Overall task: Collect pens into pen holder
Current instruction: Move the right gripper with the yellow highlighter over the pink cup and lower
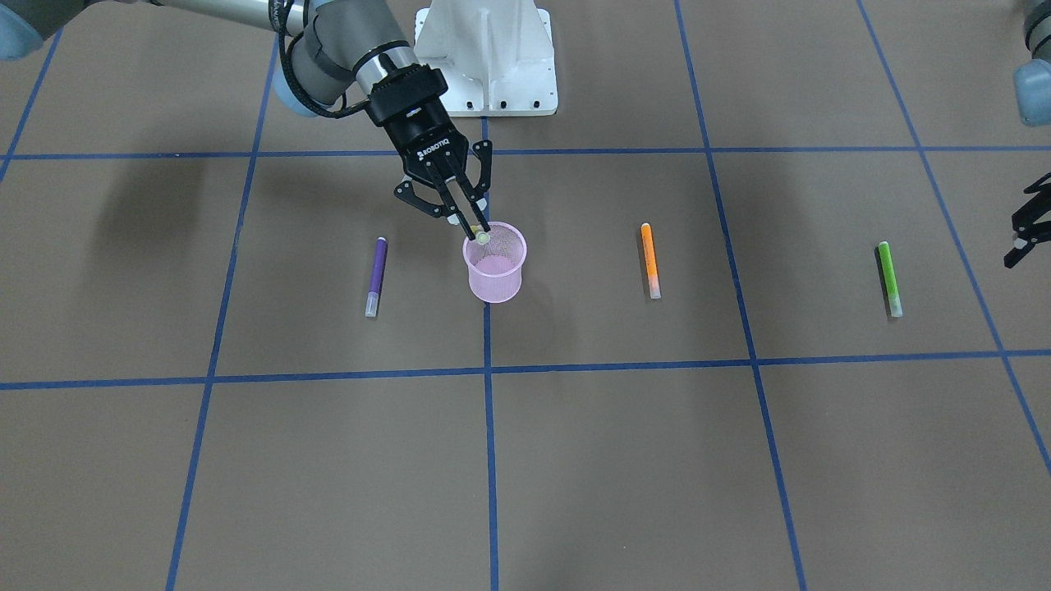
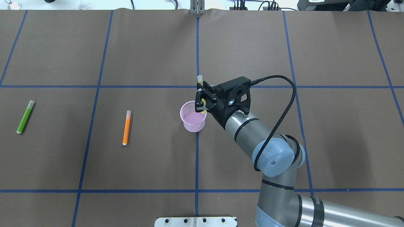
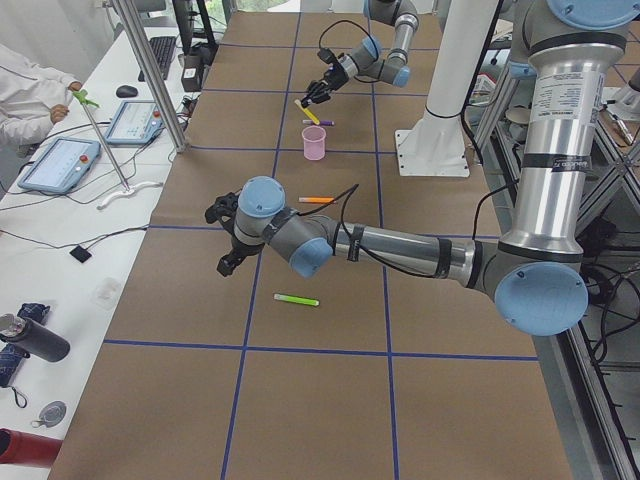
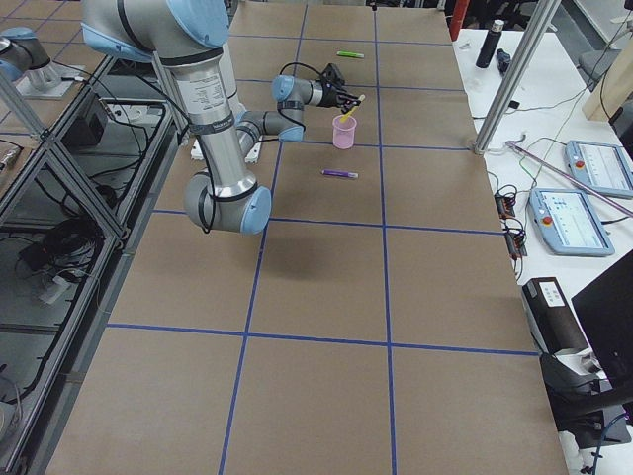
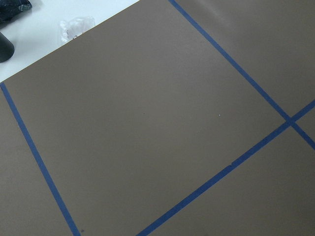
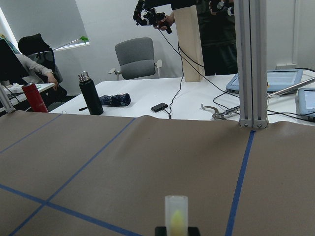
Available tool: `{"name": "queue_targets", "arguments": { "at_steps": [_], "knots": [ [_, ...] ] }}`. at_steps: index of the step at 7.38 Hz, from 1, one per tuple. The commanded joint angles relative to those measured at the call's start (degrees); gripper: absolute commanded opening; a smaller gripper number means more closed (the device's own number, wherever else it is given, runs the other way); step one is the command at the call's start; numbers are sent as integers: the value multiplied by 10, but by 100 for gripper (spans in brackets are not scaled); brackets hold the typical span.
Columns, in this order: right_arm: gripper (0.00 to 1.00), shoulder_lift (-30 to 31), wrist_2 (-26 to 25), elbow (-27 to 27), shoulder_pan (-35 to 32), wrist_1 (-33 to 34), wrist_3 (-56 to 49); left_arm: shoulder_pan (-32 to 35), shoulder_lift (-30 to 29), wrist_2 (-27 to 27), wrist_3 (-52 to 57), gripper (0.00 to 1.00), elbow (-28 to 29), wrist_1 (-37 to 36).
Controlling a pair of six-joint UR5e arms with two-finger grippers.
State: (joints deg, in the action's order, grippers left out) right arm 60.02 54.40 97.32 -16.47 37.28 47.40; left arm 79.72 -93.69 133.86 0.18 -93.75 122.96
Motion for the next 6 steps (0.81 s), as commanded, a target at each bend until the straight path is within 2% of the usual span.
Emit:
{"name": "queue_targets", "arguments": {
  "at_steps": [1, 2, 3, 4, 5, 6],
  "knots": [
    [1, -25, -32, -31, 20, 7, -3, -1, 0, 0, 0, 100, 1, 0],
    [10, -31, -35, -47, 20, 7, -4, 0, 0, 0, 0, 100, 1, 0],
    [27, -32, -35, -46, 21, 6, -6, 0, 0, 0, 0, 100, 1, 0],
    [58, -32, -34, -46, 21, 6, -8, 0, 0, 0, 0, 100, 1, 0],
    [80, -32, -36, -46, 21, 6, -8, 0, 0, 0, 0, 100, 1, 0],
    [98, -34, -35, -41, 21, 6, -9, -1, 0, 0, -1, 100, 1, 0]
  ]
}}
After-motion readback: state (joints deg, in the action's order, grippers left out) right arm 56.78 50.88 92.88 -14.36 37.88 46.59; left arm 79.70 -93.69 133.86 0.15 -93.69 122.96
